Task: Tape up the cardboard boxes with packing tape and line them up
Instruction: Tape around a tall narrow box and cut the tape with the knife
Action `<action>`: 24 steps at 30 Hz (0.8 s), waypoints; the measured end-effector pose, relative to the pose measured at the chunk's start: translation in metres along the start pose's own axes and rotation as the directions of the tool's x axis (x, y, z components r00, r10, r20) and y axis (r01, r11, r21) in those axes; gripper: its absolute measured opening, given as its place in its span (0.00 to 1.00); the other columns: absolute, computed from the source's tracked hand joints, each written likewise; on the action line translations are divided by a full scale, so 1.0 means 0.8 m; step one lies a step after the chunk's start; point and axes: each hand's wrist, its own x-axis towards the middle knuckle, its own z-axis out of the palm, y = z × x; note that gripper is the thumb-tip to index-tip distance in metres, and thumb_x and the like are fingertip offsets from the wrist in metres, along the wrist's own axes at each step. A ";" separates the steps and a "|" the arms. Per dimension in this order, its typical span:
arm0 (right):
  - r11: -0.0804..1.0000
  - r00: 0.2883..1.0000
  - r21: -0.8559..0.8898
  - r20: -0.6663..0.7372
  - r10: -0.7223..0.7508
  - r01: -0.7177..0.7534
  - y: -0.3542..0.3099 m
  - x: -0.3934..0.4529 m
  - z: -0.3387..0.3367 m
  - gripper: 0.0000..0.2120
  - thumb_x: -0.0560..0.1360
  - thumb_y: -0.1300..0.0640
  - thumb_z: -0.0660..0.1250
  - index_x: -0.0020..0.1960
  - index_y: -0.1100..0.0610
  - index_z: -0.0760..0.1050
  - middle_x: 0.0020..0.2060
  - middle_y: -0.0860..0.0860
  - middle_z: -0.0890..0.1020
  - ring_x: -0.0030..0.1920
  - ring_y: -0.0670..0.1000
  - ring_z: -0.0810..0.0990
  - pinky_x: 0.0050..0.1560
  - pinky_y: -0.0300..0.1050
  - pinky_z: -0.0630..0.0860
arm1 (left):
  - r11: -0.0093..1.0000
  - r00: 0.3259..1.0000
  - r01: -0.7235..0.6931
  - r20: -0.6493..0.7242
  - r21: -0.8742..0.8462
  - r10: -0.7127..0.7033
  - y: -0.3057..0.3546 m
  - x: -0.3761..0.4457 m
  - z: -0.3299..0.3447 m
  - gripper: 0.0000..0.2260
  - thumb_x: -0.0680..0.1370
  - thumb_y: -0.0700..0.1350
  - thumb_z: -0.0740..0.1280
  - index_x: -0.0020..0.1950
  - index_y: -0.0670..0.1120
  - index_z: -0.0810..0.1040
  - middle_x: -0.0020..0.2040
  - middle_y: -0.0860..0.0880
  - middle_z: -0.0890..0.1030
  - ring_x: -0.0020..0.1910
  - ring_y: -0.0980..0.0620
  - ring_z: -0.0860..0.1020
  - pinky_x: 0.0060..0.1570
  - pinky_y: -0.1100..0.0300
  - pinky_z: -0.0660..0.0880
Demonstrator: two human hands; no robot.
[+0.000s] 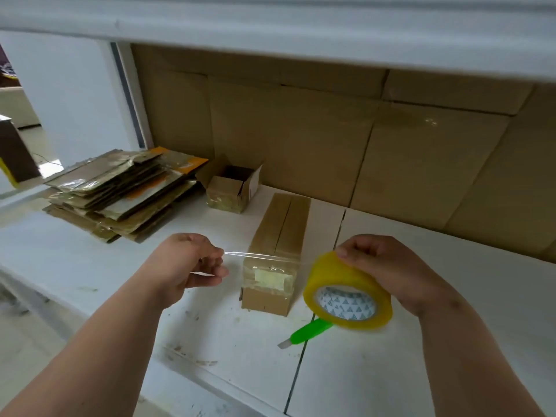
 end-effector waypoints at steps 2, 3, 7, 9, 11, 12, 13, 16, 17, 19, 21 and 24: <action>0.999 0.999 -0.029 -0.025 0.032 -0.033 0.000 0.003 0.004 0.09 0.76 0.44 0.68 0.46 0.48 0.83 0.44 0.46 0.84 0.47 0.49 0.82 0.45 0.43 0.76 | 1.000 0.999 0.021 0.025 0.004 -0.021 -0.007 0.008 0.001 0.08 0.78 0.33 0.65 0.38 0.36 0.75 0.34 0.40 0.78 0.37 0.42 0.81 0.48 0.45 0.81; 0.998 0.998 -0.043 -0.040 0.047 -0.049 -0.001 0.004 0.006 0.09 0.76 0.44 0.69 0.45 0.48 0.83 0.45 0.47 0.84 0.47 0.49 0.82 0.44 0.43 0.75 | 1.000 0.999 0.026 0.036 0.011 -0.026 -0.009 0.012 0.001 0.08 0.78 0.33 0.65 0.39 0.36 0.75 0.34 0.40 0.78 0.37 0.42 0.81 0.48 0.45 0.81; 0.990 0.994 -0.110 -0.076 0.078 -0.086 -0.006 0.008 0.011 0.08 0.76 0.45 0.69 0.44 0.49 0.83 0.45 0.47 0.83 0.47 0.48 0.81 0.42 0.42 0.74 | 0.999 0.997 0.025 0.072 0.027 -0.027 -0.014 0.024 -0.001 0.06 0.78 0.34 0.65 0.41 0.37 0.75 0.35 0.40 0.78 0.35 0.44 0.80 0.45 0.48 0.82; 0.985 0.994 -0.147 -0.076 0.084 -0.094 -0.008 0.010 0.014 0.08 0.76 0.46 0.69 0.44 0.48 0.83 0.45 0.47 0.83 0.47 0.48 0.81 0.44 0.43 0.75 | 0.999 0.997 0.030 0.072 0.036 -0.033 -0.016 0.028 -0.001 0.05 0.78 0.34 0.65 0.41 0.37 0.76 0.34 0.41 0.78 0.35 0.44 0.80 0.45 0.48 0.82; 0.974 0.992 -0.195 -0.073 0.103 -0.115 -0.010 0.013 0.018 0.08 0.76 0.46 0.68 0.44 0.48 0.82 0.45 0.47 0.82 0.47 0.48 0.80 0.44 0.43 0.75 | 0.998 0.997 0.047 0.065 0.042 -0.050 -0.020 0.031 0.001 0.05 0.77 0.34 0.66 0.41 0.37 0.76 0.33 0.41 0.78 0.34 0.44 0.80 0.46 0.47 0.81; 0.966 0.991 -0.225 -0.071 0.115 -0.128 -0.011 0.015 0.021 0.08 0.76 0.46 0.68 0.45 0.48 0.82 0.45 0.47 0.81 0.47 0.48 0.79 0.43 0.43 0.74 | 0.997 0.996 0.059 0.066 0.045 -0.062 -0.023 0.032 0.002 0.05 0.77 0.35 0.67 0.41 0.37 0.76 0.32 0.41 0.77 0.34 0.44 0.79 0.45 0.47 0.81; 0.955 0.990 -0.262 -0.067 0.126 -0.140 -0.013 0.017 0.024 0.08 0.77 0.45 0.67 0.45 0.48 0.81 0.45 0.46 0.81 0.46 0.47 0.79 0.42 0.42 0.73 | 0.996 0.994 0.076 0.073 0.053 -0.079 -0.026 0.032 0.004 0.04 0.77 0.35 0.68 0.42 0.37 0.76 0.33 0.41 0.77 0.33 0.45 0.79 0.44 0.48 0.81; 0.907 0.987 -0.391 -0.062 0.147 -0.159 -0.019 0.023 0.034 0.09 0.77 0.44 0.66 0.44 0.49 0.79 0.44 0.46 0.80 0.45 0.47 0.77 0.44 0.44 0.75 | 0.985 0.981 0.142 0.119 0.096 -0.153 -0.034 0.031 0.008 0.07 0.76 0.40 0.72 0.43 0.39 0.75 0.35 0.41 0.78 0.32 0.46 0.79 0.35 0.53 0.81; 0.890 0.987 -0.427 -0.068 0.148 -0.163 -0.022 0.024 0.038 0.10 0.76 0.44 0.65 0.44 0.49 0.78 0.44 0.46 0.80 0.46 0.48 0.78 0.46 0.45 0.76 | 0.981 0.974 0.167 0.138 0.103 -0.180 -0.036 0.030 0.009 0.08 0.76 0.40 0.72 0.43 0.39 0.75 0.36 0.40 0.78 0.31 0.46 0.79 0.35 0.54 0.81; 0.860 0.986 -0.483 -0.080 0.145 -0.166 -0.028 0.026 0.047 0.09 0.76 0.44 0.64 0.43 0.48 0.77 0.45 0.46 0.80 0.47 0.49 0.78 0.52 0.49 0.77 | 0.976 0.963 0.197 0.170 0.096 -0.211 -0.038 0.027 0.014 0.06 0.76 0.40 0.71 0.45 0.39 0.76 0.37 0.40 0.79 0.32 0.46 0.79 0.36 0.53 0.81; 0.825 0.986 -0.539 -0.081 0.148 -0.168 -0.035 0.027 0.055 0.08 0.75 0.45 0.63 0.45 0.47 0.77 0.45 0.45 0.80 0.48 0.49 0.78 0.56 0.51 0.75 | 0.983 0.970 0.178 0.157 0.048 -0.183 -0.039 0.023 0.021 0.04 0.76 0.36 0.69 0.45 0.40 0.74 0.35 0.42 0.78 0.33 0.47 0.78 0.33 0.56 0.80; 0.776 0.986 -0.608 -0.096 0.136 -0.167 -0.042 0.031 0.063 0.08 0.75 0.46 0.62 0.47 0.47 0.77 0.45 0.45 0.79 0.47 0.49 0.76 0.56 0.50 0.69 | 1.000 0.998 0.004 0.061 0.016 -0.005 -0.045 0.022 0.030 0.10 0.75 0.30 0.66 0.41 0.43 0.72 0.34 0.47 0.73 0.37 0.47 0.73 0.38 0.56 0.75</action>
